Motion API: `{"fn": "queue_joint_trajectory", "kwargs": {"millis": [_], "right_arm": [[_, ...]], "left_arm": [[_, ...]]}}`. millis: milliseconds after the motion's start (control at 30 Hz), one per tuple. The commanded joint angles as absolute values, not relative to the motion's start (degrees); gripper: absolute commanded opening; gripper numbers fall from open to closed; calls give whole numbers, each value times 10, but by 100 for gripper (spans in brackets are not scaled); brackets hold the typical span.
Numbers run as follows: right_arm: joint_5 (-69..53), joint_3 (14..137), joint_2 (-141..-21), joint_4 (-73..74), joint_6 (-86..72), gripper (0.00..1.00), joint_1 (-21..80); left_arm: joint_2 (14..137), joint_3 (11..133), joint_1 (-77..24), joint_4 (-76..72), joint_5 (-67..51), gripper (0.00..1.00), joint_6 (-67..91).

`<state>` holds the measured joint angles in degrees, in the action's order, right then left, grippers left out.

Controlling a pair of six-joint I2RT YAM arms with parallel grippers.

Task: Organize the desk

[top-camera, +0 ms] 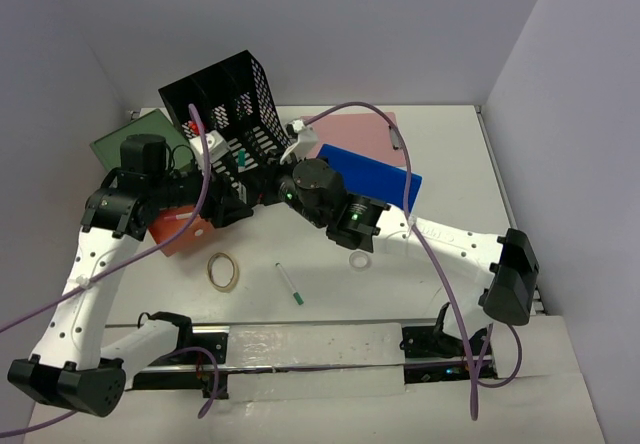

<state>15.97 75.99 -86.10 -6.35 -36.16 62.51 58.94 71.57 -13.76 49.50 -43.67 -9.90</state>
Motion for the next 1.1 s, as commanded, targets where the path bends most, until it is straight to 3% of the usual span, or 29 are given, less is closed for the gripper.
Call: {"fn": "queue_joint_trajectory", "kwargs": {"millis": [0, 100, 133, 267, 300, 400, 467, 500, 600, 700, 767, 1067], "right_arm": [[151, 790, -870, -96, -363, 0, 633], [140, 788, -870, -103, -365, 0, 634], [136, 788, -870, -105, -365, 0, 634], [133, 781, -869, -107, -366, 0, 635], [133, 779, -868, -108, -366, 0, 635], [128, 772, -868, -106, -365, 0, 635], [121, 771, -870, -103, -363, 0, 634], [117, 772, -872, -90, -358, 6, 633], [121, 767, -869, -52, -344, 35, 626], [140, 733, -844, -17, -331, 54, 622], [157, 706, -827, -3, -319, 58, 621], [162, 634, -836, 67, -326, 59, 623]], "left_arm": [[601, 737, -136, 456, -477, 76, -74], [609, 732, -136, 447, -451, 73, -63], [612, 731, -136, 444, -434, 68, -59], [620, 730, -135, 439, -373, 39, -53], [620, 729, -134, 438, -362, 26, -53], [612, 725, -134, 435, -322, 3, -54], [608, 722, -134, 437, -299, 0, -60], [607, 721, -134, 443, -272, 0, -69], [610, 719, -134, 466, -152, 0, -104], [611, 682, -133, 478, -27, 0, -163], [597, 639, -134, 463, 46, 0, -217], [583, 507, -134, 356, 204, 3, -325]]}}
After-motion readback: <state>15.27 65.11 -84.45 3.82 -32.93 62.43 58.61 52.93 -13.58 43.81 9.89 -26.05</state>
